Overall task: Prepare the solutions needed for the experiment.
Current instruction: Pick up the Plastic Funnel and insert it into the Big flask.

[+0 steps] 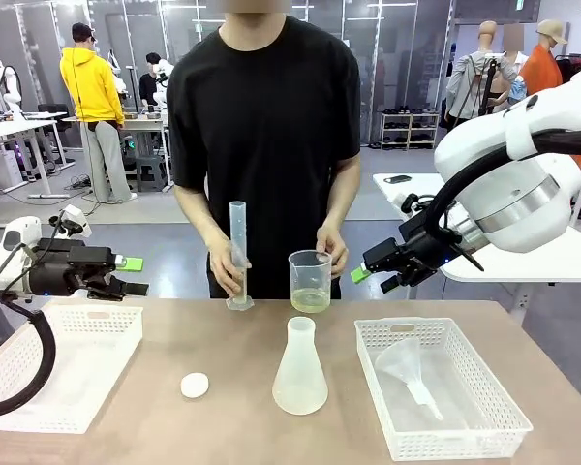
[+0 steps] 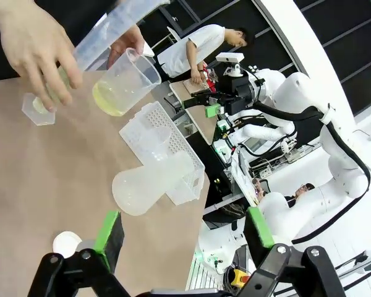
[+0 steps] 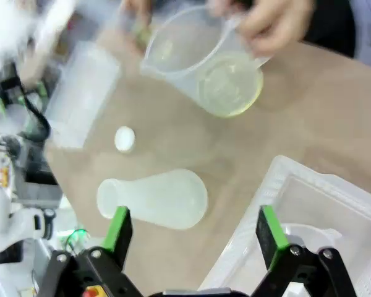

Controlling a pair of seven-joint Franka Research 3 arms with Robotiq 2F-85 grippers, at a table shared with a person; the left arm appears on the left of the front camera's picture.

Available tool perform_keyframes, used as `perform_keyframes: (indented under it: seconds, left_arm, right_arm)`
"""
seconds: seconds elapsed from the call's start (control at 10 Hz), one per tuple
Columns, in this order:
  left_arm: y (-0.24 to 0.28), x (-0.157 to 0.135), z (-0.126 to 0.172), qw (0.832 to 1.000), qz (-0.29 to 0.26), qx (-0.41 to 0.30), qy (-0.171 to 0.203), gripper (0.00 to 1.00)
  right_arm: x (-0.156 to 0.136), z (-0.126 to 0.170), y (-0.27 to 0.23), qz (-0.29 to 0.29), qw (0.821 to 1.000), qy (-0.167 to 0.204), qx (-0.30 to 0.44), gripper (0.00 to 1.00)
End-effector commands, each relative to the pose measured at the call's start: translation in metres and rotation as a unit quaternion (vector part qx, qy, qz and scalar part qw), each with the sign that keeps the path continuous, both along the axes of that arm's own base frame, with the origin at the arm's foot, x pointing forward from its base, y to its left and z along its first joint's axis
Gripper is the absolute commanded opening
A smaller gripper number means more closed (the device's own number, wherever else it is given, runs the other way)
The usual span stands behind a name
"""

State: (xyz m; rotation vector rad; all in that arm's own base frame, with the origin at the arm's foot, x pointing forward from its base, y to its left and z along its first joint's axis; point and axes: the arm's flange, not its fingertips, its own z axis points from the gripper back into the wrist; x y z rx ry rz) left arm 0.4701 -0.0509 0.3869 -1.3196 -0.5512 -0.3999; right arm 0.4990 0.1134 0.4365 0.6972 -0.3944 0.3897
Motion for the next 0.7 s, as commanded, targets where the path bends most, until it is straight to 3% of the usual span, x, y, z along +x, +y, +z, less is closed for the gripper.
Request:
perform_keyframes:
  seconds: [0.0,0.2,0.4,0.5,0.6]
  left_arm:
    - [-0.002,0.003,0.001,1.000,0.005,0.005,-0.011,1.00]
    - [-0.002,0.003,0.001,1.000,0.005,0.005,-0.011,1.00]
    - [-0.002,0.003,0.001,1.000,0.005,0.005,-0.011,1.00]
    - [-0.002,0.003,0.001,1.000,0.005,0.005,-0.011,1.00]
    - [-0.002,0.003,0.001,1.000,0.005,0.005,-0.011,1.00]
  right_arm:
    - [0.033,0.000,0.009,0.148,0.982,-0.083,-0.084,1.00]
    - [0.043,0.001,0.018,0.263,0.950,-0.121,-0.121,1.00]
    - [0.042,-0.001,0.029,0.337,0.918,-0.126,-0.164,1.00]
    - [0.036,0.000,0.024,0.258,0.951,-0.097,-0.141,1.00]
    - [0.036,0.000,0.024,0.258,0.951,-0.097,-0.141,1.00]
